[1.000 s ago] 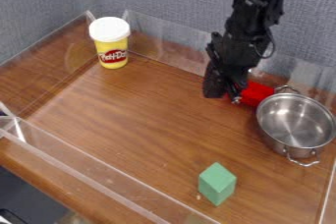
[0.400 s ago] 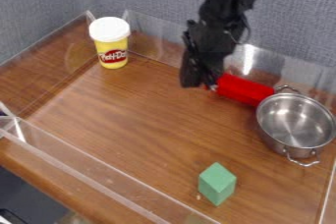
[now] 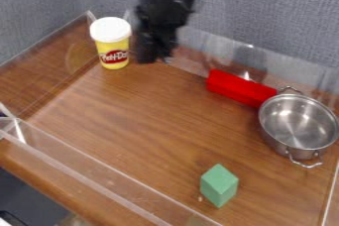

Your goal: Put red object to the left side of the table

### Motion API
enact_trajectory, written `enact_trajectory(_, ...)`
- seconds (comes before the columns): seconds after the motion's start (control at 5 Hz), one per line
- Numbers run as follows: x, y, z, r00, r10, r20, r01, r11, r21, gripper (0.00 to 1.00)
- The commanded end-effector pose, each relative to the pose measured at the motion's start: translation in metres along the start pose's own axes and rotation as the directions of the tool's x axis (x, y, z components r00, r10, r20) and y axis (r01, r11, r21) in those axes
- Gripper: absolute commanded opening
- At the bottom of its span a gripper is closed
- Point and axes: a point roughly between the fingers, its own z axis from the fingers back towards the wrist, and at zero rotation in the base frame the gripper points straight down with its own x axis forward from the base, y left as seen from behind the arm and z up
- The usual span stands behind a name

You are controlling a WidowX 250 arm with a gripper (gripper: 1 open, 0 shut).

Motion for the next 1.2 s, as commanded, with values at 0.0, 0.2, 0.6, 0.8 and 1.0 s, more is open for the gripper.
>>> enact_trajectory(0.0,-0.008,0.015,0.014,0.998,-0.001,0.059,-0.002,0.999,0.037,1.0)
enact_trajectory(0.2,-0.005,0.021,0.006,0.998,-0.013,0.061,0.011,0.999,0.032,1.0)
enact_trajectory(0.6,0.01,0.02,-0.002,0.996,-0.048,0.071,0.047,0.999,0.022,1.0)
enact_trajectory(0.8,0.015,0.018,-0.007,0.996,-0.057,0.068,0.056,0.998,0.009,1.0)
enact_trajectory(1.0,0.02,0.016,-0.012,0.996,-0.065,0.065,0.065,0.998,-0.004,1.0)
